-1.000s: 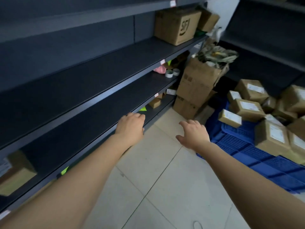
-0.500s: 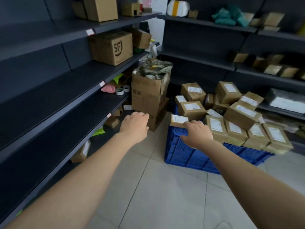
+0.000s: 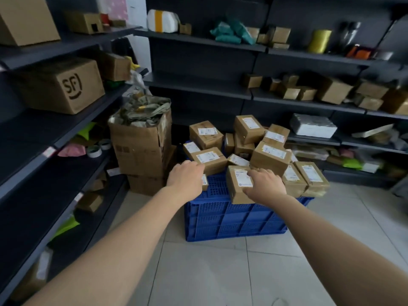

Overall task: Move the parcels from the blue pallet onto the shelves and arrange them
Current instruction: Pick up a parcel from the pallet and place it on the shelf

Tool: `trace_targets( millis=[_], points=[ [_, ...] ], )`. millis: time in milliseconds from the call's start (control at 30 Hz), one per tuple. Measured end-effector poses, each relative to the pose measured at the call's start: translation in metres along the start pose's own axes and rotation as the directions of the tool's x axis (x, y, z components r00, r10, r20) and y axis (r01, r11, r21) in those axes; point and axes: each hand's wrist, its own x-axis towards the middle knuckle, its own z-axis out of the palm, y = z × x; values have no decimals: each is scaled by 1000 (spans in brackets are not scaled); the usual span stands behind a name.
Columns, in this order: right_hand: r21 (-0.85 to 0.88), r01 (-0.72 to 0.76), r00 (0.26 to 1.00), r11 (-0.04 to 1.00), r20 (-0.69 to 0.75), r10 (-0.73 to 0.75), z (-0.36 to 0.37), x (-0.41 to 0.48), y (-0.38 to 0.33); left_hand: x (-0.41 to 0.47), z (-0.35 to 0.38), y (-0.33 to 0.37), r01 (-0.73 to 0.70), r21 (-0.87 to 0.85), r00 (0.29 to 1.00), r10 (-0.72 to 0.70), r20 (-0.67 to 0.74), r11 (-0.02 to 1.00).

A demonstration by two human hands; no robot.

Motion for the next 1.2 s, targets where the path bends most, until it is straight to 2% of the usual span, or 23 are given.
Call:
trace_targets(
  millis=[367, 833, 1200],
  points=[
    [11, -104, 990, 994, 92, 103, 28, 80, 66, 108, 48, 33, -97, -28, 991, 99, 90, 995],
    [77, -94, 948, 993, 311, 66, 107, 196, 148, 229, 152, 80, 2, -80, 946, 24, 323, 997],
    [160, -245, 857, 956, 498, 136, 180, 278, 178, 298, 260, 86, 124, -160, 851, -22, 525, 979]
  ],
)
